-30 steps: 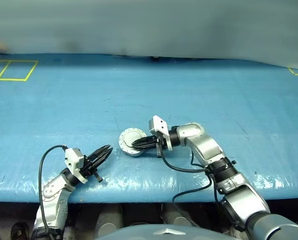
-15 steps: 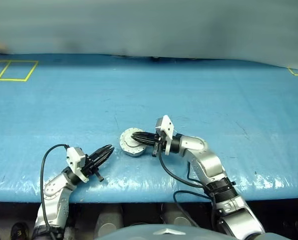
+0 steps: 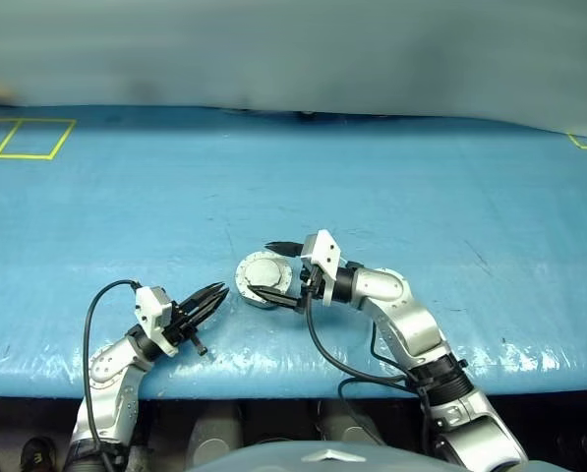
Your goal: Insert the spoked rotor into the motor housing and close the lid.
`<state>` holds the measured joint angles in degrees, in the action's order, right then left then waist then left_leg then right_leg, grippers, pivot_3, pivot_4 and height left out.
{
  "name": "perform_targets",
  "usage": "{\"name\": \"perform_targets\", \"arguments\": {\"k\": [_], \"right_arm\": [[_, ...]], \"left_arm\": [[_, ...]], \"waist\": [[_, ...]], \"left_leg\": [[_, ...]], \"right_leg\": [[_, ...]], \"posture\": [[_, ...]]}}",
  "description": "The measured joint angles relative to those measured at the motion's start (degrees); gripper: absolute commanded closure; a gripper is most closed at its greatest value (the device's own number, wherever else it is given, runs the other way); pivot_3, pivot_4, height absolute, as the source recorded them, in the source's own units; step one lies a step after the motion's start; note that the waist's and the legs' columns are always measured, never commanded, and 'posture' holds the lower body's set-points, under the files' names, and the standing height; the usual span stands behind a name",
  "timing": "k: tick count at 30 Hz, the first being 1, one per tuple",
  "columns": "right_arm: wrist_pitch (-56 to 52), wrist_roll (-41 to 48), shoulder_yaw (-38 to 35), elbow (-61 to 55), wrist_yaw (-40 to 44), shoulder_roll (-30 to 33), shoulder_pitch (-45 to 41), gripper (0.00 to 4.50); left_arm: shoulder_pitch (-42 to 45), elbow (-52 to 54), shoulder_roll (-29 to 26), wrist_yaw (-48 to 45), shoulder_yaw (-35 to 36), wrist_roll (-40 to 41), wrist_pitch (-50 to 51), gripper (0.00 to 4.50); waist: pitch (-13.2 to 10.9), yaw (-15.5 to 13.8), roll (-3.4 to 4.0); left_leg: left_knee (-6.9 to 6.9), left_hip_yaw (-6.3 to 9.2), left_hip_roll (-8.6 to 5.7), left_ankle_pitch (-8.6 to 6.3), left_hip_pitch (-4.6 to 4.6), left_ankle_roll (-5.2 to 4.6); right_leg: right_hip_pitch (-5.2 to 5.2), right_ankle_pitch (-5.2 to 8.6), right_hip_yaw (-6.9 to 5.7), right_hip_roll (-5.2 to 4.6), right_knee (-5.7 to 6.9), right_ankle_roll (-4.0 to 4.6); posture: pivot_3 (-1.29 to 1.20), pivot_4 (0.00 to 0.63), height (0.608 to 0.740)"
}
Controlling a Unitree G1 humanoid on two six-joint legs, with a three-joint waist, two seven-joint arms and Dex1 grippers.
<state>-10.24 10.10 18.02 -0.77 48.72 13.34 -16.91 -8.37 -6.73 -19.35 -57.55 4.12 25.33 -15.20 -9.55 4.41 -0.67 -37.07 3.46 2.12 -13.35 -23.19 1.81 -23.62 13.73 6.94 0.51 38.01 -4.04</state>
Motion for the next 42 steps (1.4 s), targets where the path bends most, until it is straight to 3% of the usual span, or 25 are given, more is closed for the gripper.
{"name": "perform_targets", "arguments": {"k": [14, 17, 20, 42], "right_arm": [[2.2, -4.5, 1.7, 6.4, -1.7, -0.4, -1.6, 0.01], [2.6, -4.9, 1.8, 6.8, -2.1, -0.4, -1.8, 0.6], [2.8, -5.1, 2.2, 6.8, -2.1, -0.5, -1.8, 1.52], [1.1, -4.8, 2.0, 5.3, -0.3, 0.6, -2.1, 1.52]], "left_arm": [[-1.2, 0.0, 0.0, 0.5, 0.0, 0.0, 0.0, 3.96], [-1.3, 0.0, 0.0, 0.8, 0.0, 0.0, -0.1, 3.96], [-1.3, 0.0, 0.0, 1.0, 0.0, 0.0, -0.1, 3.96], [-1.8, 0.0, 0.2, 1.4, 0.0, 0.0, -0.2, 3.96]], "waist": [[0.0, 0.0, 0.0], [0.0, 0.0, 0.0], [0.0, 0.0, 0.0], [0.0, -0.1, -0.01]], "left_leg": [[0.0, 0.0, 0.0, 0.0, 0.01, 0.0], [0.0, 0.0, 0.0, 0.0, 0.01, 0.0], [-0.02, 0.0, 0.0, 0.0, 0.03, 0.0], [0.01, -0.01, 0.0, 0.0, 0.03, 0.0]], "right_leg": [[0.01, 0.02, 0.0, 0.0, 0.0, 0.04], [0.01, 0.02, 0.0, 0.0, 0.0, 0.04], [0.05, 0.02, 0.01, 0.0, 0.0, 0.04], [0.03, 0.05, 0.01, 0.0, -0.02, 0.08]], "posture": [[0.0, 0.15, 0.74], [0.0, 0.15, 0.74], [0.0, 0.15, 0.74], [0.0, 0.15, 0.74]]}}
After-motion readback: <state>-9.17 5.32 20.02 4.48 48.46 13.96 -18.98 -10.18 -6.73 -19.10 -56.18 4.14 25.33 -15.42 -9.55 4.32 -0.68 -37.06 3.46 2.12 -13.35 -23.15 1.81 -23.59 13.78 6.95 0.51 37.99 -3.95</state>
